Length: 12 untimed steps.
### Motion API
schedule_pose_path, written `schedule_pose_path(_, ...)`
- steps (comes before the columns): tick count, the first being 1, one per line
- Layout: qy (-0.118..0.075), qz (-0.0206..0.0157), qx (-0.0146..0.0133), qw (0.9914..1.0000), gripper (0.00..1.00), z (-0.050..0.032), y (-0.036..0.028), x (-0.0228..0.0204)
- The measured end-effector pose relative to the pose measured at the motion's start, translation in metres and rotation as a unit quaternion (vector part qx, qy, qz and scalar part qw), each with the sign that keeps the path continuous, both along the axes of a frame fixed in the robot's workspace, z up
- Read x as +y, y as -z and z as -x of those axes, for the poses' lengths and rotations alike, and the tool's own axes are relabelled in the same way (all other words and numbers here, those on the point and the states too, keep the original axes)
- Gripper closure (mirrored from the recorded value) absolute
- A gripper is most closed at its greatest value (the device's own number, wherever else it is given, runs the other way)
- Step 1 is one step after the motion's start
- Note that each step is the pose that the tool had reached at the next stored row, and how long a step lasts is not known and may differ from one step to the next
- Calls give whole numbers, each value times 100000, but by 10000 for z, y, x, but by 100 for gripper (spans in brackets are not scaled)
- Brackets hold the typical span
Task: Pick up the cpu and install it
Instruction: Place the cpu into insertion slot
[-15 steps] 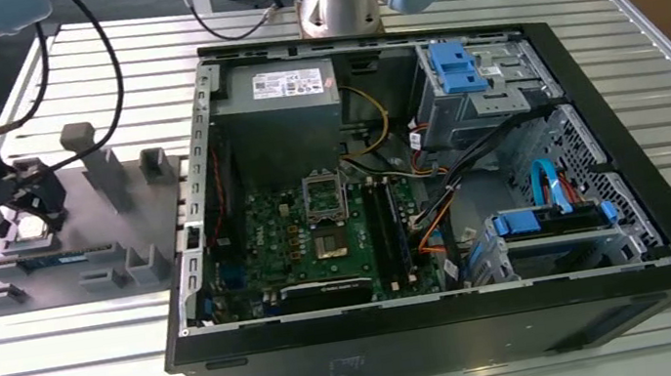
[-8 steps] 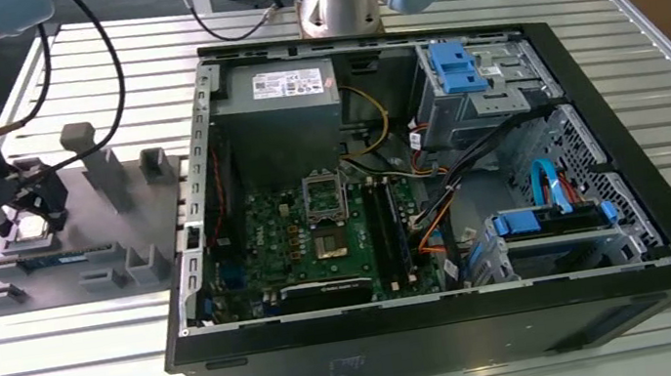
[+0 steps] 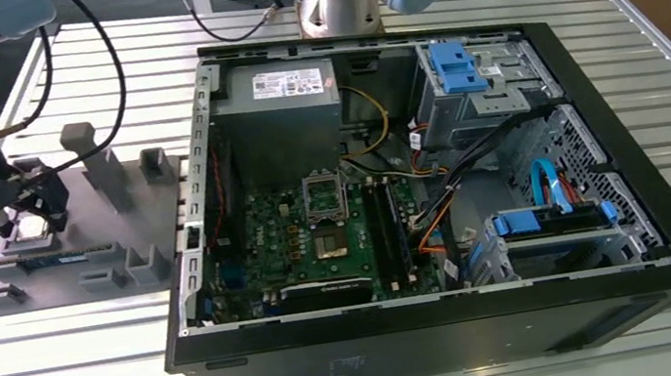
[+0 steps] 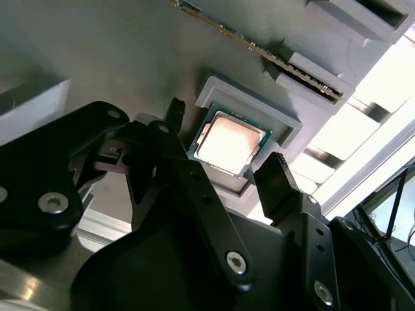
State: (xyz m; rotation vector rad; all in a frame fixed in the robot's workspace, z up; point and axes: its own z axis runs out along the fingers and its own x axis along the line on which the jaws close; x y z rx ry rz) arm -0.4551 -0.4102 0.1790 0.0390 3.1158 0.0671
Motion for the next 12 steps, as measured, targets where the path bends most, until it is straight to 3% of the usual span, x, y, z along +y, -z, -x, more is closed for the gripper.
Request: schedule_pose_path(12, -677, 0, 4, 99998, 29, 0, 1, 2)
